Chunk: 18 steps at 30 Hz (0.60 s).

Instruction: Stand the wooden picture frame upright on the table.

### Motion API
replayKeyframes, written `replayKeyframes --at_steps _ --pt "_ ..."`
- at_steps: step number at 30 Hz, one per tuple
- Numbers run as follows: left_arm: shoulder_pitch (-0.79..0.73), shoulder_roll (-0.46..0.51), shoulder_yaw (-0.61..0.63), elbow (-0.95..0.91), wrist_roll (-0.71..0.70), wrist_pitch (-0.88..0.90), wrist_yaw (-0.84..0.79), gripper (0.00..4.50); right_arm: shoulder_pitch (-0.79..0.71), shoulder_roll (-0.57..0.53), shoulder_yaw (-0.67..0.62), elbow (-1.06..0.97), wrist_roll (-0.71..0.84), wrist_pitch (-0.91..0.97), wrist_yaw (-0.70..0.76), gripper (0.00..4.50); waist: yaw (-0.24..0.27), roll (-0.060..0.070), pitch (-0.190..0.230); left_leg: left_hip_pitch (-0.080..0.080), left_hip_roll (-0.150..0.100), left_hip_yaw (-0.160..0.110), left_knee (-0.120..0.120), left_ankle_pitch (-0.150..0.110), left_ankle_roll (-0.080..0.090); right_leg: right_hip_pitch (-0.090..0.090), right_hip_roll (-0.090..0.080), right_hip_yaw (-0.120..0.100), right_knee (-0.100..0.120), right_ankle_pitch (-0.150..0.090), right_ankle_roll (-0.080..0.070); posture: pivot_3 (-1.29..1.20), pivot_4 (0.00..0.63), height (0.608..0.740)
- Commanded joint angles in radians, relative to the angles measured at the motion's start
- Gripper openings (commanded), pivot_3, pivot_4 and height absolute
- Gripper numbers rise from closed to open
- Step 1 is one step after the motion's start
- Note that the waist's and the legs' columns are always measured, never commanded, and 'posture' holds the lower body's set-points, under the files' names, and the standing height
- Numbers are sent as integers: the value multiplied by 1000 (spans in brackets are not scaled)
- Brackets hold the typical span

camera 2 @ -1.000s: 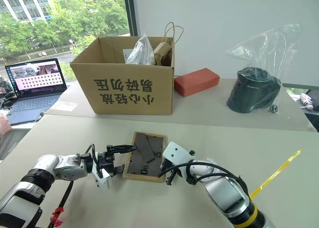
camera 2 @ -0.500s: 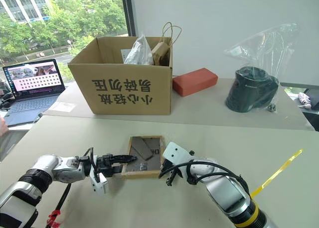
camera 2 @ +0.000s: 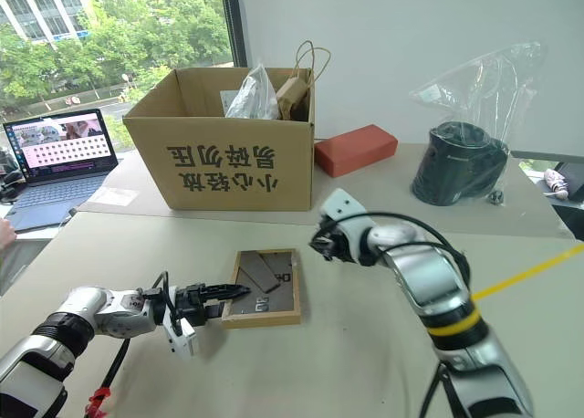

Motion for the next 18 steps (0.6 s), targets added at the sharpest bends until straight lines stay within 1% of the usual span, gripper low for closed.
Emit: replayKeyframes --at_steps 1,3,4,6,8,10,12,14,18 --pt "41 -6 -72 8 50 4 -34 1193 -96 59 -7 142 106 51 116 3450 5 0 0 -1 0 0 0 0 0 0 0 0 0 0 -1 0 150 740" --pt "40 -9 -74 6 50 7 -31 1193 -129 71 16 249 132 43 195 4138 7 0 0 -1 0 0 0 0 0 0 0 0 0 4 -6 0 150 740" --pt "40 -10 -75 5 49 8 -30 1193 -143 79 21 302 138 40 219 4451 7 0 0 -1 0 0 0 0 0 0 0 0 0 4 -6 0 150 740" --pt "40 -11 -76 4 49 9 -29 1193 -164 91 33 383 140 28 254 4480 7 0 0 0 0 0 0 0 0 0 0 0 0 4 -7 0 150 740" --pt "41 -12 -77 1 48 8 -28 1193 -176 99 75 464 124 1 307 4480 6 1 0 0 0 0 0 0 0 -1 0 0 0 4 -7 0 150 740" --pt "45 -13 -76 -4 43 7 -28 1193 -173 103 129 515 94 -34 352 4480 4 2 0 0 0 0 0 0 0 -1 0 0 0 4 -6 0 150 740" --pt "50 -12 -75 -10 38 6 -31 1193 -170 114 151 543 85 -52 380 4480 4 4 -2 0 0 0 0 0 0 -1 0 0 0 3 -5 0 150 740" --pt "53 -12 -74 -14 36 8 -32 1193 -169 128 153 548 98 -49 412 4480 3 5 -3 1 0 0 0 0 0 0 0 0 0 2 -4 0 150 740" --pt "62 -11 -70 -22 26 18 -37 1193 -141 160 92 396 220 50 467 4480 3 6 -3 0 0 0 0 0 0 0 0 0 1 2 -4 0 150 740"
